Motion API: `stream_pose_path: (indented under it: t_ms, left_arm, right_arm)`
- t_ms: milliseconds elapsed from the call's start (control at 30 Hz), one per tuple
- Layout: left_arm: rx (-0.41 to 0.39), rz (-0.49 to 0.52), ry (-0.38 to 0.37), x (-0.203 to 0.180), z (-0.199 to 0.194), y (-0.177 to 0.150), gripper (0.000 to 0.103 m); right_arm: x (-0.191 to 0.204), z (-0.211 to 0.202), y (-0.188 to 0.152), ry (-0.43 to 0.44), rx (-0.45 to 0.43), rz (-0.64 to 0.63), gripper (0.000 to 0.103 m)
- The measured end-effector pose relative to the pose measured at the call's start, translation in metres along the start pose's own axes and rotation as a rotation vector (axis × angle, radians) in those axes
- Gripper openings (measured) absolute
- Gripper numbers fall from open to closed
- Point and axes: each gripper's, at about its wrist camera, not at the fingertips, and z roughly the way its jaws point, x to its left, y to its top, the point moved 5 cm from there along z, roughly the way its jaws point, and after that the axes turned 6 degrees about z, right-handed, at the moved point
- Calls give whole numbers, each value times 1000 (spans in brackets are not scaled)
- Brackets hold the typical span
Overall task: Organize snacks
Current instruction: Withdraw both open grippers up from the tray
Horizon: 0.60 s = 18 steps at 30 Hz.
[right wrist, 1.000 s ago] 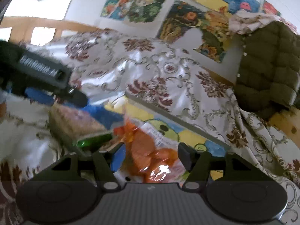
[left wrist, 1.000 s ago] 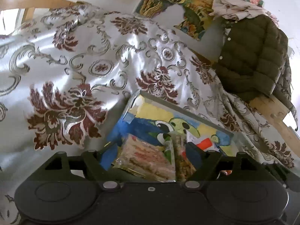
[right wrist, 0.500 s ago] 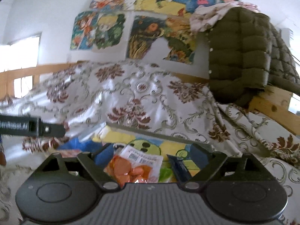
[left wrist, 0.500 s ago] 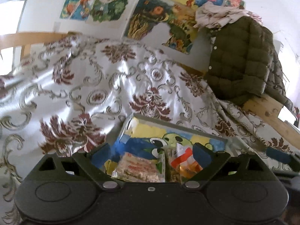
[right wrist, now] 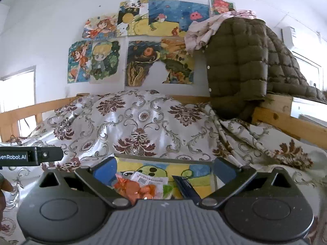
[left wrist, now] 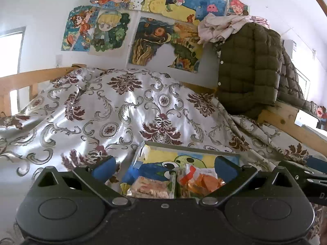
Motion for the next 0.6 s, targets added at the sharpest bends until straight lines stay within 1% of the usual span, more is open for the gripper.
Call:
stream_pose_path:
  t_ms: [233, 400, 600]
  left_arm:
    - [21, 39, 35, -4, -36, -17, 102]
    - [40, 32, 54, -2, -59, -32, 102]
    - [37, 26, 76, -2, -83, -43, 102]
  right_arm:
    - [1, -29, -12, 1, 13, 29, 103]
    - [5, -48, -19, 1, 18, 29, 103]
    - [5, -69, -24, -4, 8, 44, 103]
